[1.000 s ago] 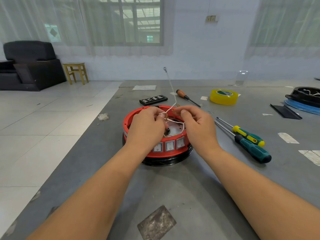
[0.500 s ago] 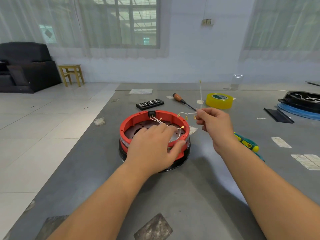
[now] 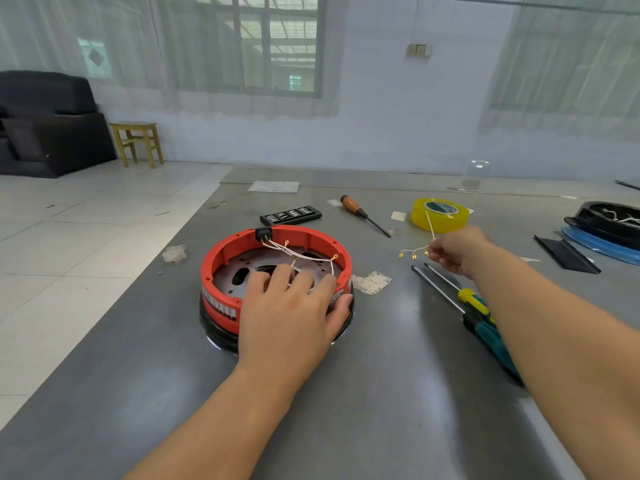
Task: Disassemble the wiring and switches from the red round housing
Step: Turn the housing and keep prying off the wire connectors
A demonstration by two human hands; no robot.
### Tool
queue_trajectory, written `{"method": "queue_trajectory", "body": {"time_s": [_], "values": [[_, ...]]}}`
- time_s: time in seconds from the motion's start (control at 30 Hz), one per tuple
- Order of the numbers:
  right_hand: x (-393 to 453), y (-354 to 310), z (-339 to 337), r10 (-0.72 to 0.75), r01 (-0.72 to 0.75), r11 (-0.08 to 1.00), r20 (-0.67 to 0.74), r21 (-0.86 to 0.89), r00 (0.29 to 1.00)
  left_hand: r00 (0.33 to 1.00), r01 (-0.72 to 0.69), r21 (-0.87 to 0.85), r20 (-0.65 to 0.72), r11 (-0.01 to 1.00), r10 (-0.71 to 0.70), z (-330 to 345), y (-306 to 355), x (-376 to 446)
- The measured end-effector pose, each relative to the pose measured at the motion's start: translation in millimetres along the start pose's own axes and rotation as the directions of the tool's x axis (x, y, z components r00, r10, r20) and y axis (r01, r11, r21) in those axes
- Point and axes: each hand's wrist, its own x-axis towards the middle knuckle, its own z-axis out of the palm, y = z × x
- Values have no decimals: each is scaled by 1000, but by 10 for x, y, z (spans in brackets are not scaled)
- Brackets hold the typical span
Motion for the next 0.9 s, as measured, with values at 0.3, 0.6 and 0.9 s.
{"method": "queue_trajectory", "body": {"time_s": [0.3, 0.6, 0.9], "values": [[280, -128, 260, -250, 130, 702, -70, -701, 966, 998, -1, -40, -70, 999, -2, 86, -12, -58], [-20, -135, 241, -410, 432, 413, 260, -801, 874, 998, -2, -35, -60, 999, 0, 29, 1, -36], [-190, -71, 510, -249, 454, 285, 392, -844, 885, 999, -1, -42, -55, 999, -2, 18, -3, -37]]}}
